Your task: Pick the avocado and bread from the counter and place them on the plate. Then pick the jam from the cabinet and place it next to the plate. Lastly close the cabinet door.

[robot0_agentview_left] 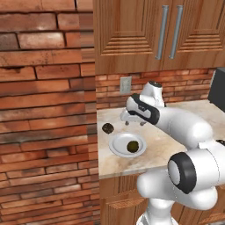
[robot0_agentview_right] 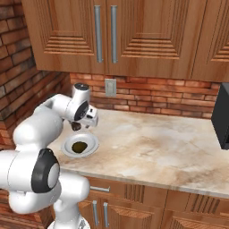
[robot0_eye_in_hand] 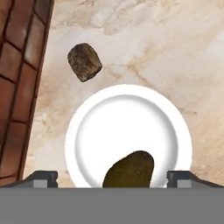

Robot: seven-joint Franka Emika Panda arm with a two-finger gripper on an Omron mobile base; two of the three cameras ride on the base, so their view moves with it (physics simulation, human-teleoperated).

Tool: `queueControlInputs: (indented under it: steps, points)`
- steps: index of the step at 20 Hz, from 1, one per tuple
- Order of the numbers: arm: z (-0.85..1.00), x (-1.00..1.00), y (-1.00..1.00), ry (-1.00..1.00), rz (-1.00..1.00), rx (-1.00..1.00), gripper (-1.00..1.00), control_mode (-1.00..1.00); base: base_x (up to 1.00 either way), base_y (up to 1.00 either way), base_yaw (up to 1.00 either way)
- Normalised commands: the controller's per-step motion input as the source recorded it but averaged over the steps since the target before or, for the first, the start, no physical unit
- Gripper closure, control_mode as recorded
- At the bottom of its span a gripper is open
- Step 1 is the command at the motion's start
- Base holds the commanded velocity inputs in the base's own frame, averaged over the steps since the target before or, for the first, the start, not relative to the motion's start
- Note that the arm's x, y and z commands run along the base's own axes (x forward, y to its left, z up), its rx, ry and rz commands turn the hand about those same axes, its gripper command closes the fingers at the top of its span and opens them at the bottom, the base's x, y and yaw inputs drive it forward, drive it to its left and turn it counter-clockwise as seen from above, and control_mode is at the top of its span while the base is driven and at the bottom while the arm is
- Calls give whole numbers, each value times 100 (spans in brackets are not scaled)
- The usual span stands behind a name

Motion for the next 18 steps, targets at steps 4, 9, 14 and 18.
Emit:
queueControlInputs:
  steps: [4,9,14,18]
  points:
    - [0,21,19,0,30,-1,-100,-100,0,0,0]
    - [0,19,47,0,18,-4,-100,-100,0,0,0]
    - [0,13,37,-9,7,-9,-100,-100,0,0,0]
    - [-4,0,19,-28,0,-14,-100,-100,0,0,0]
